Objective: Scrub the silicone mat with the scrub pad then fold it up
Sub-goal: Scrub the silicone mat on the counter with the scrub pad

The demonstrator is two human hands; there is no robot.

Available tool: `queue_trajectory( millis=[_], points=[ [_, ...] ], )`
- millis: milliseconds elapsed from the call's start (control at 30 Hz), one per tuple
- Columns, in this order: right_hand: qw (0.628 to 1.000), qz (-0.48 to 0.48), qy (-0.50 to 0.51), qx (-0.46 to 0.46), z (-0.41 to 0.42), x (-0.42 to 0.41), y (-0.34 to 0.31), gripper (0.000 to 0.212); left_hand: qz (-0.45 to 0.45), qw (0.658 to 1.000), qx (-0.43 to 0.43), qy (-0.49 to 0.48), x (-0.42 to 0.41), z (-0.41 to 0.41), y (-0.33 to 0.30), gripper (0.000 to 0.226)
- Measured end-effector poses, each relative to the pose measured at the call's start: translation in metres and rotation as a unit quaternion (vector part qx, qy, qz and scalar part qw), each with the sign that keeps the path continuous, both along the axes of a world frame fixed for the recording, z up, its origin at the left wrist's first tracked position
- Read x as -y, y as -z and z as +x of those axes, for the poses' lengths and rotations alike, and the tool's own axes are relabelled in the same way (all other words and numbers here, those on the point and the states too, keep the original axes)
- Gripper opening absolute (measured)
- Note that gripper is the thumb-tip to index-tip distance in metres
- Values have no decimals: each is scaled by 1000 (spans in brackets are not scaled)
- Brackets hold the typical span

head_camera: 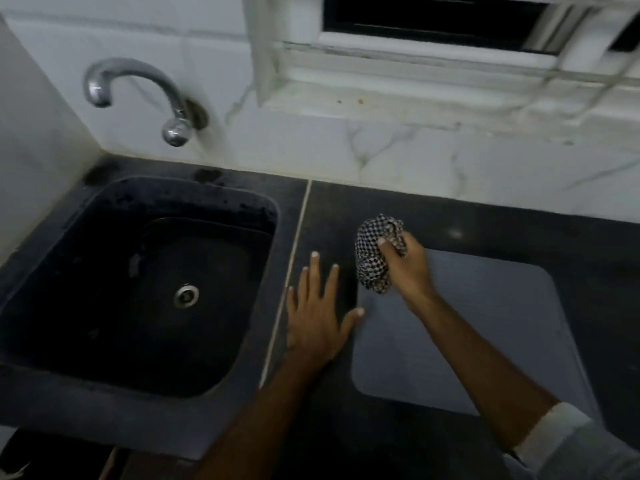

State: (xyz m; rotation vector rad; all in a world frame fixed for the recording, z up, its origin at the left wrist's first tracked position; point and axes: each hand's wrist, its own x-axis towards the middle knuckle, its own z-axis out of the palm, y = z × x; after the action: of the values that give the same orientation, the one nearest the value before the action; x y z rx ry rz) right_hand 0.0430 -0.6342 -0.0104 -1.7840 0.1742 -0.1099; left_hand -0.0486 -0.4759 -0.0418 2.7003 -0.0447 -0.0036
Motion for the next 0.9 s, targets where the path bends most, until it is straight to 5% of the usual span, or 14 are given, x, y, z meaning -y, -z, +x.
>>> queue_trajectory(
  millis=[400,900],
  points=[
    [985,47,151,-66,-113,231,14,19,62,973,-169,148,173,-39,38,107],
    [980,101,153,-73,-144,272,22,24,78,965,-177,179,164,-38,44,102]
  ],
)
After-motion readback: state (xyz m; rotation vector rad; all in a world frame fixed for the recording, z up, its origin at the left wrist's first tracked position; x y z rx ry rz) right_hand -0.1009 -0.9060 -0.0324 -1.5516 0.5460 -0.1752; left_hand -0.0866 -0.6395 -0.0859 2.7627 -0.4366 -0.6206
